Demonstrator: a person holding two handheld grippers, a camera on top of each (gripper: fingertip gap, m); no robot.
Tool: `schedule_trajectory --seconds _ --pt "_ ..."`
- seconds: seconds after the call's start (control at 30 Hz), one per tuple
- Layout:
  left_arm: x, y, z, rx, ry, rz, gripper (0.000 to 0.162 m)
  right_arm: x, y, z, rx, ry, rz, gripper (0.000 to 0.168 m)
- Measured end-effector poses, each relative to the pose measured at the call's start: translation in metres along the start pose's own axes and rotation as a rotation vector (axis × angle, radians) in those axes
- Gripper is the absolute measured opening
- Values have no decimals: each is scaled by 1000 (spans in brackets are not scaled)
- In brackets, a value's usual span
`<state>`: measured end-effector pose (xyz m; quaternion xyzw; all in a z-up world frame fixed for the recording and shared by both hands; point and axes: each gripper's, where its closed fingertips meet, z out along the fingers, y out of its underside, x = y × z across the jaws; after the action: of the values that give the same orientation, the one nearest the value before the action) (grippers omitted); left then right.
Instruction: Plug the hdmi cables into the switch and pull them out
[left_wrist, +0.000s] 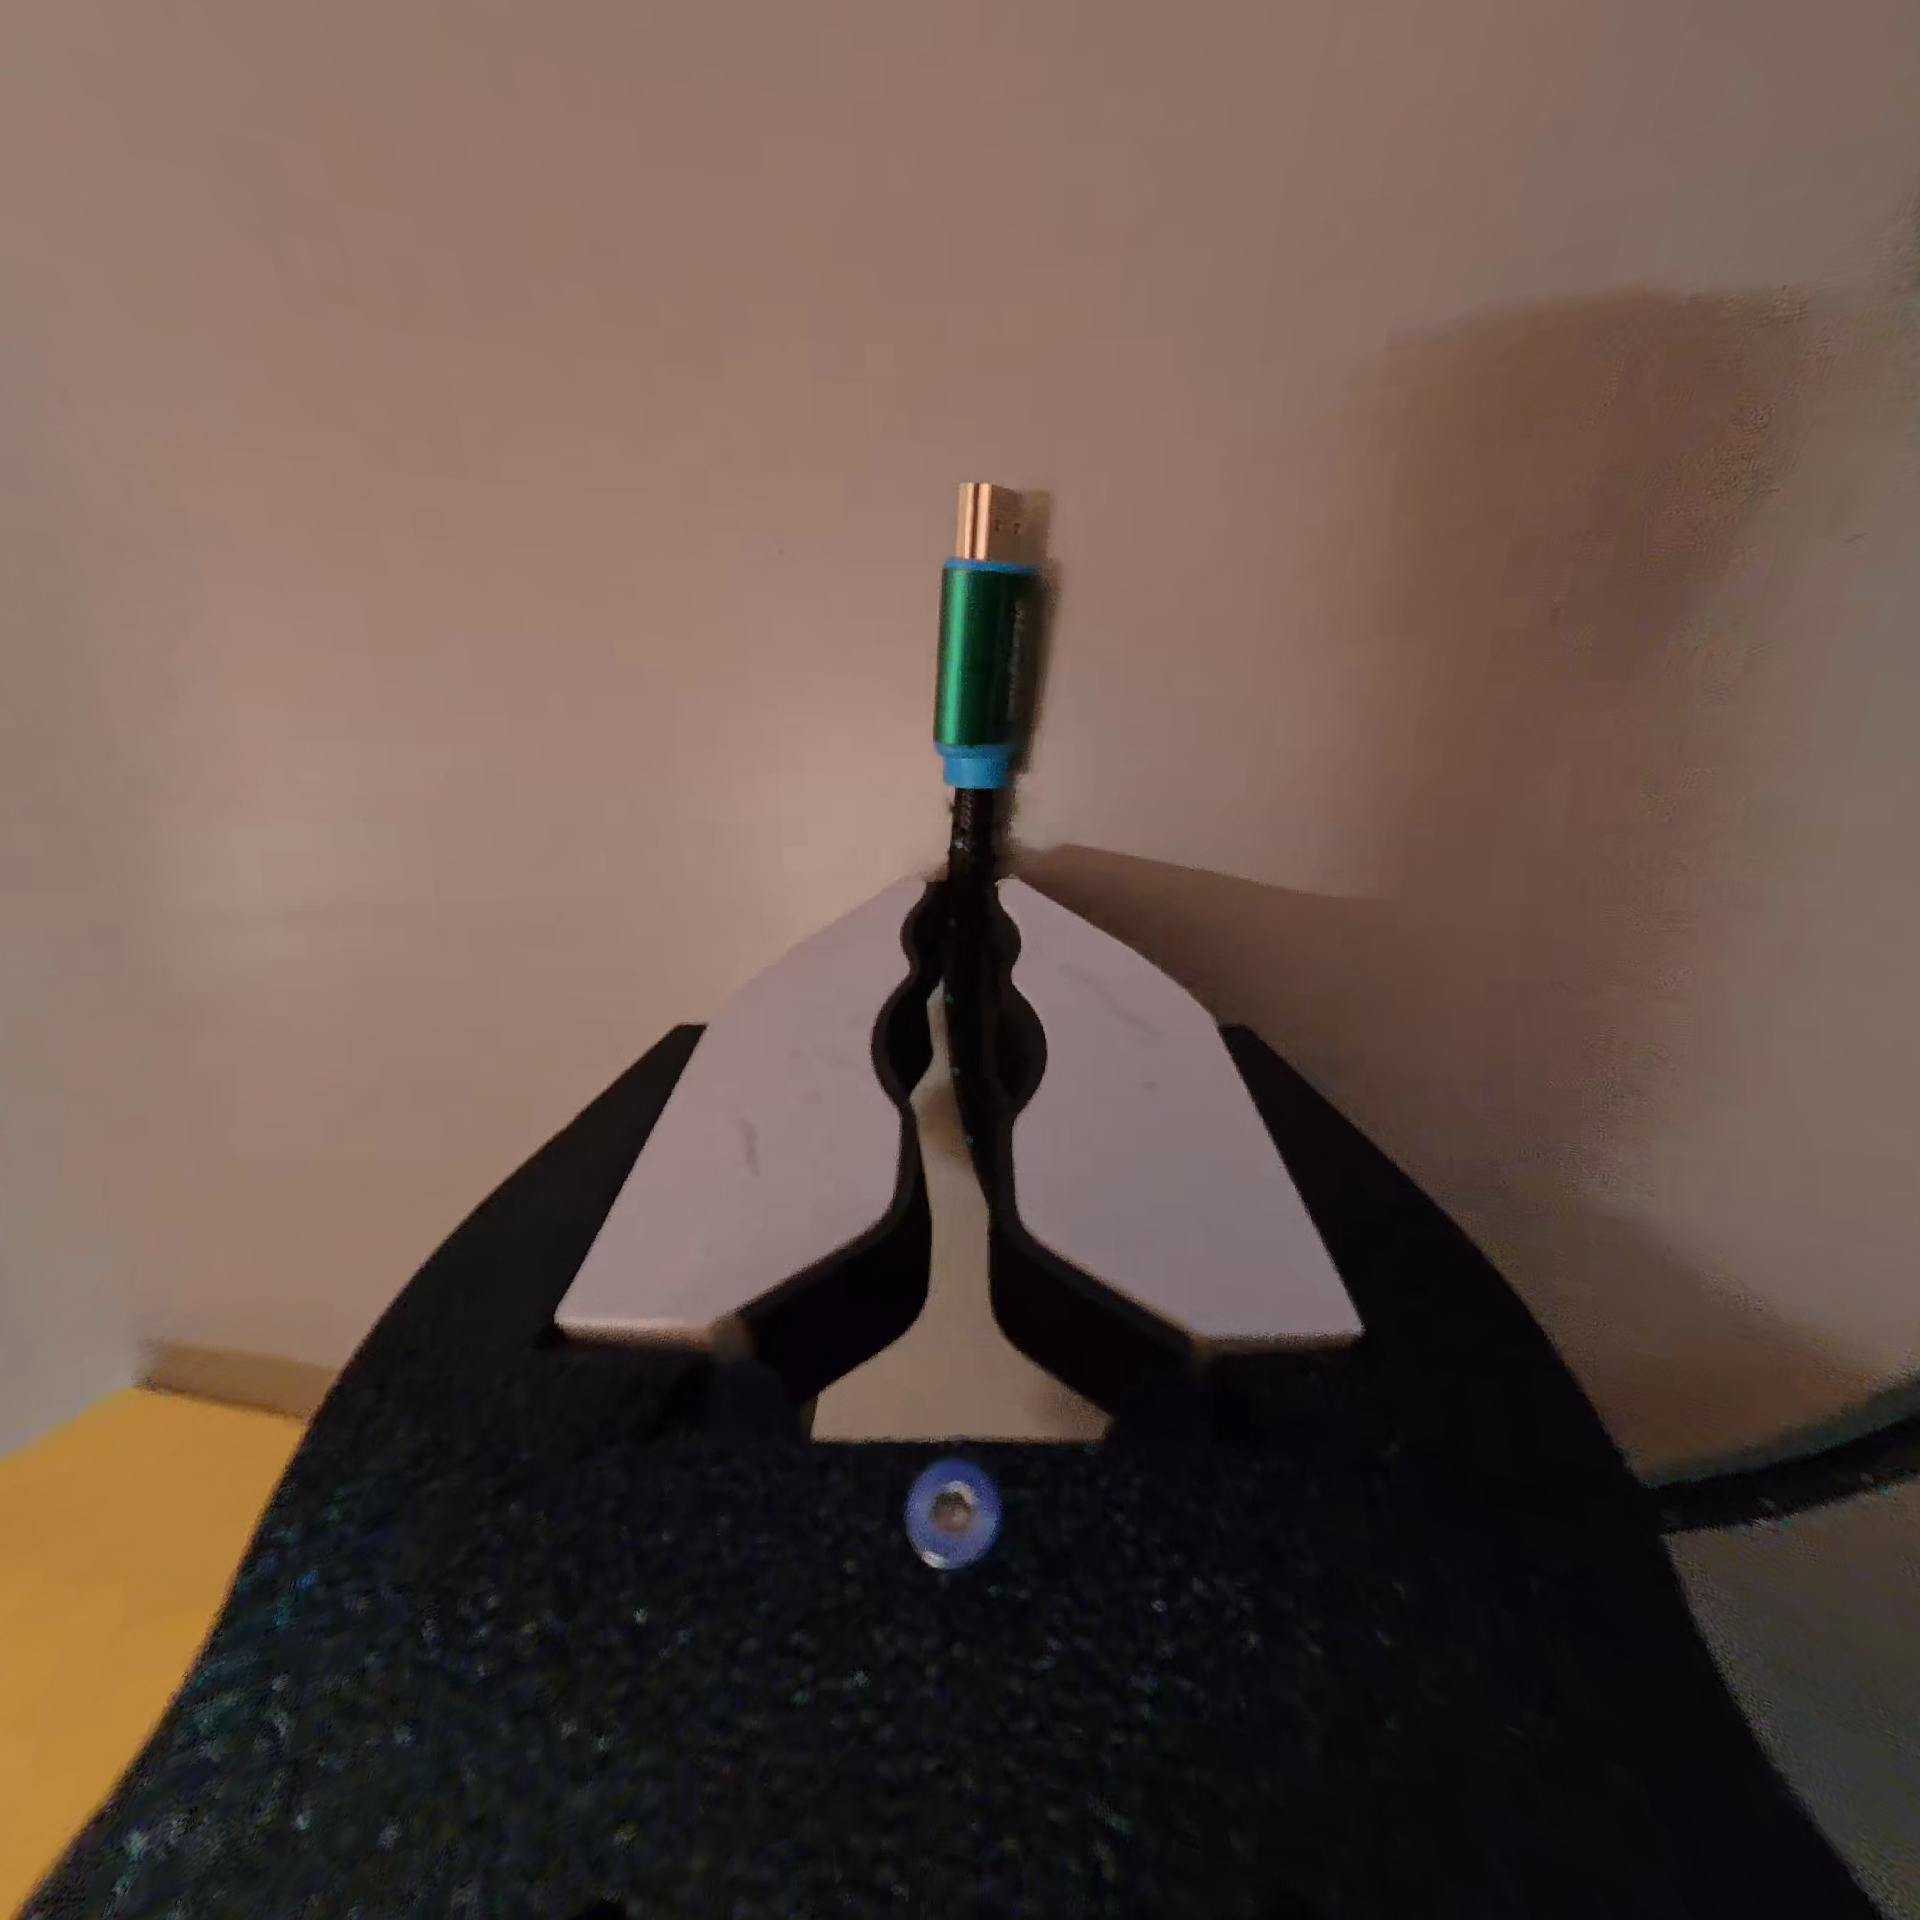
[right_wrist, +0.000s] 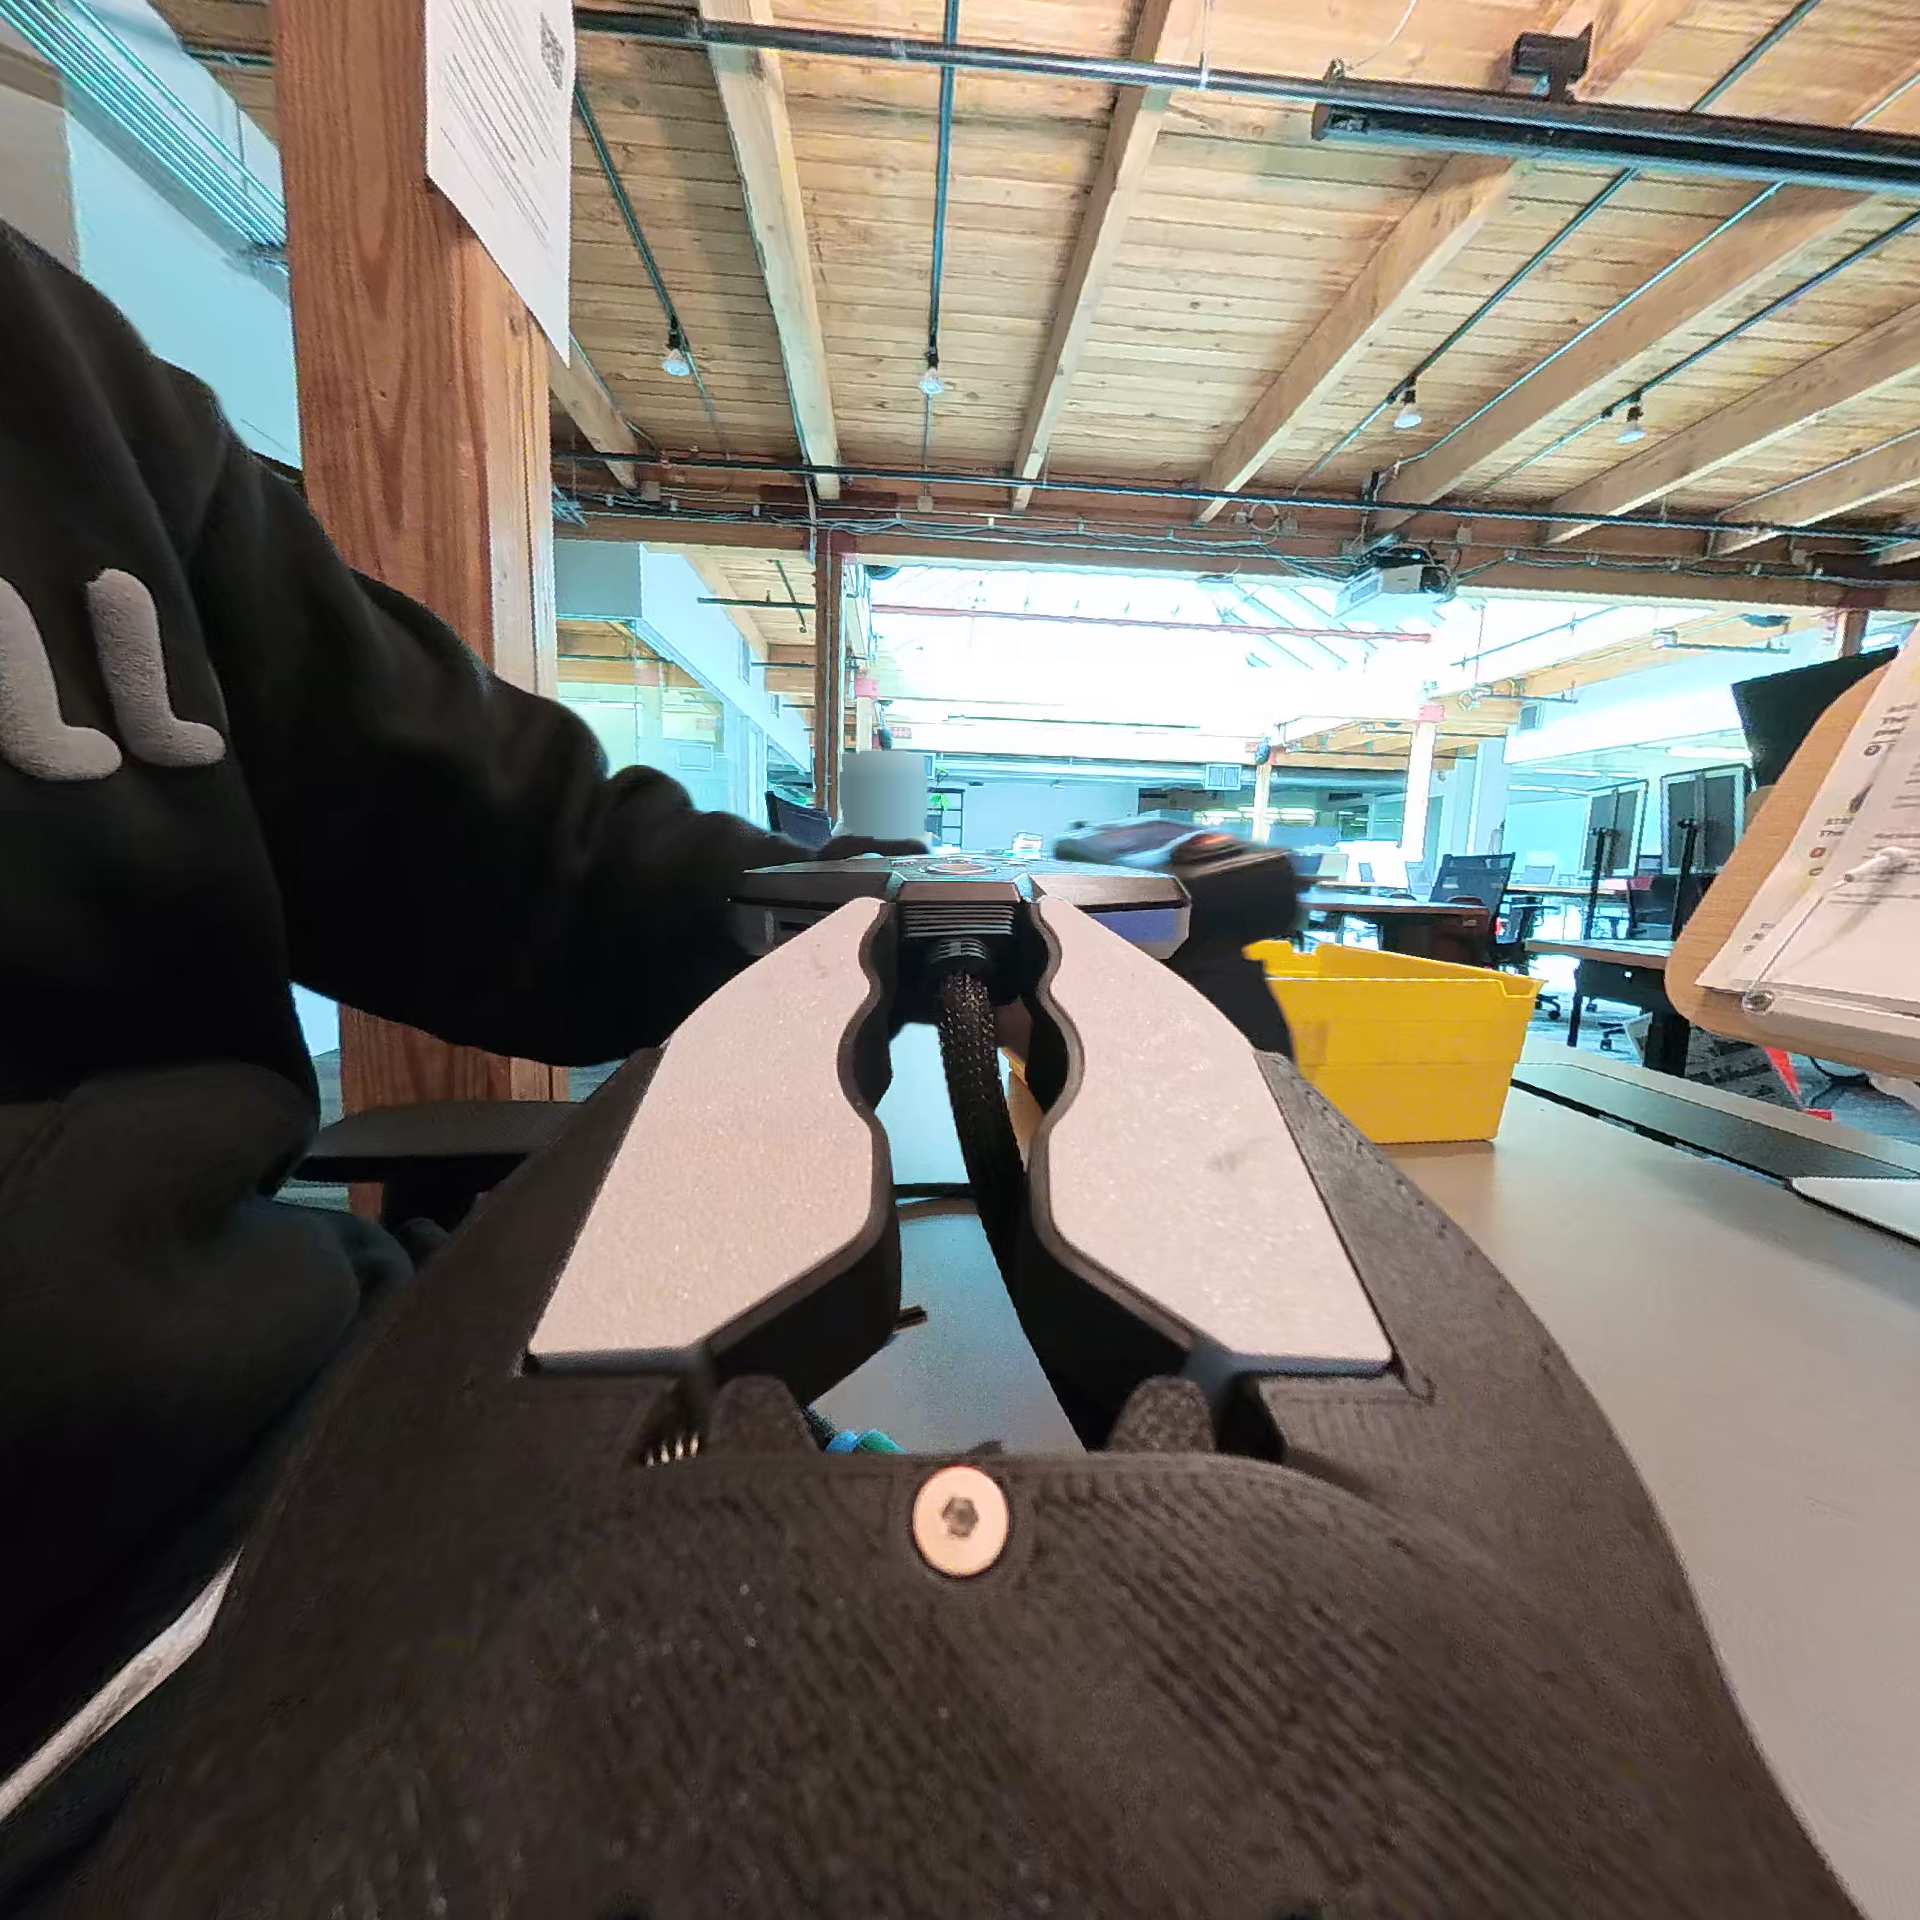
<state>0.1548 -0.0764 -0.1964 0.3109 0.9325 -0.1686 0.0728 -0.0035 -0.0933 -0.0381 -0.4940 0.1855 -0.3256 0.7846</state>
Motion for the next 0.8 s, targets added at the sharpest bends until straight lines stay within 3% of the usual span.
schedule_trajectory --seconds 0.03,0.2,0.37,0.5,0.63,0.8 --pt "0 0 0 -10 -52 34 6 -1 0 0 1 -3 -4 22" --pt "-14 -3 -20 52 -258 68 6 -1 -7 -3 35 0 3 22" --pt "-54 -28 -115 143 -722 142 6 9 -11 -6 62 61 -4 22" --pt "-47 -52 -172 39 -998 357 6 9 -22 -10 133 53 7 22" --pt "-44 -54 -197 -122 -1131 529 6 5 -23 -11 140 31 5 22" --pt "-42 -43 -216 -70 -1116 470 6 9 -23 -11 135 68 -18 22"
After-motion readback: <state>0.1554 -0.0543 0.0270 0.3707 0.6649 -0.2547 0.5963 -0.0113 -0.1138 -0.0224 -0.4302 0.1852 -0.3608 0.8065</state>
